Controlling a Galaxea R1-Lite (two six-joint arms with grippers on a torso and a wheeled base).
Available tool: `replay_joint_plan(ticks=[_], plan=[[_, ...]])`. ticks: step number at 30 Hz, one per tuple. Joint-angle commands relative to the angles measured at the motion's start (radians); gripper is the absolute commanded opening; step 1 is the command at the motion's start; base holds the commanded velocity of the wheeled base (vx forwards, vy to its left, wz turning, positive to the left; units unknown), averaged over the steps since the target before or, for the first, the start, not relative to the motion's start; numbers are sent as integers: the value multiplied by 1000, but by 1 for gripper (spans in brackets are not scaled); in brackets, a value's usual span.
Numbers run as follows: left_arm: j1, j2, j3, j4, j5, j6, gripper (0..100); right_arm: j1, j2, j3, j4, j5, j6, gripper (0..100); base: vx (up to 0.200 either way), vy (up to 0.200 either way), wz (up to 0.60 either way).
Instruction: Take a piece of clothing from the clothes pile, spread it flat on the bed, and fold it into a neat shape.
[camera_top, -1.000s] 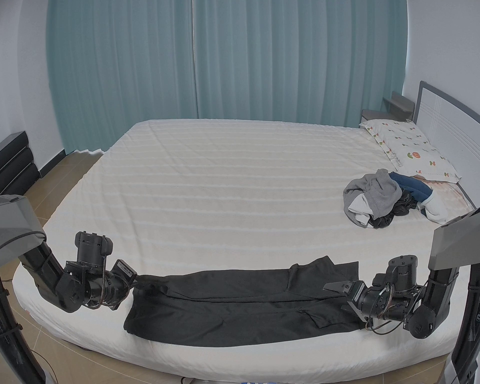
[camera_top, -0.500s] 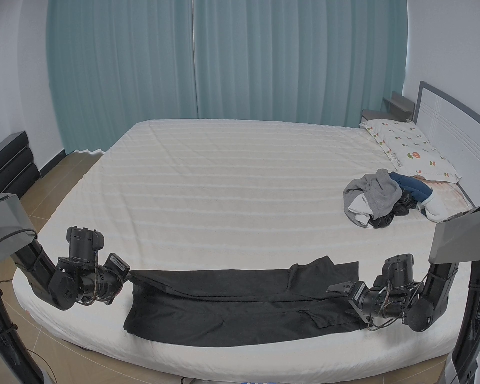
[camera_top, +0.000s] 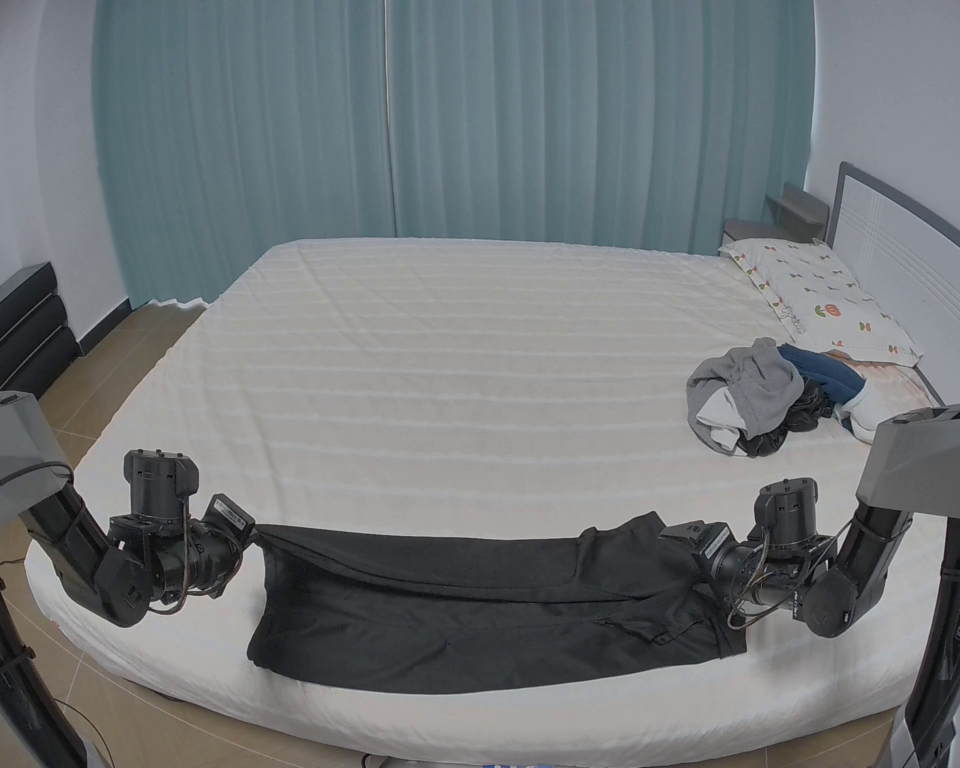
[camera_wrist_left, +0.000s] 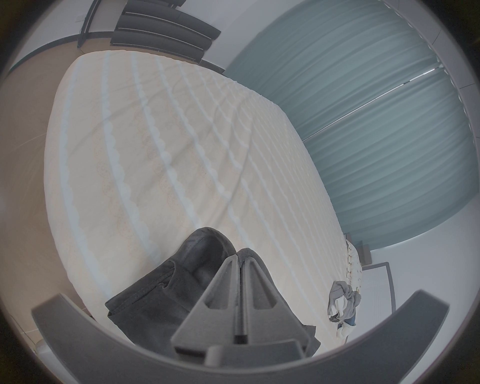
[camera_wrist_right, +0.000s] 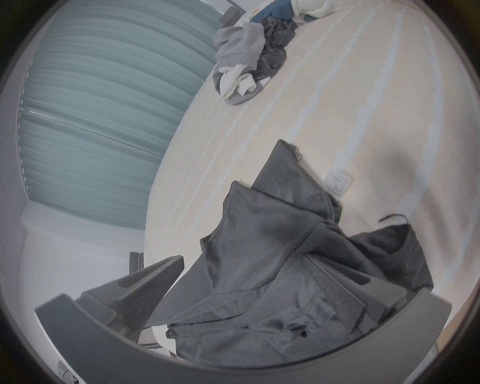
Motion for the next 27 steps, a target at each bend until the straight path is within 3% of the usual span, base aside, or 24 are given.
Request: replay_joint_plan(ticks=[1, 11, 15, 21, 27], plan=[[0, 3, 3, -3, 0, 0, 0, 2, -25, -4, 1, -8, -4, 100, 0, 0, 0], [0, 5, 1, -3, 0, 2, 0, 4, -151, 14, 98, -2, -13, 100, 0, 0, 0], [2, 10, 1, -3, 0, 2, 0, 47, -148, 88, 110, 1, -135, 100, 0, 0, 0], [5, 28, 0, -5, 0, 2, 0, 113, -94, 132, 112, 0, -138, 100, 0, 0, 0], [3, 37, 0, -5, 0, 2, 0, 116, -68, 126, 109, 0, -138, 100, 0, 0, 0]])
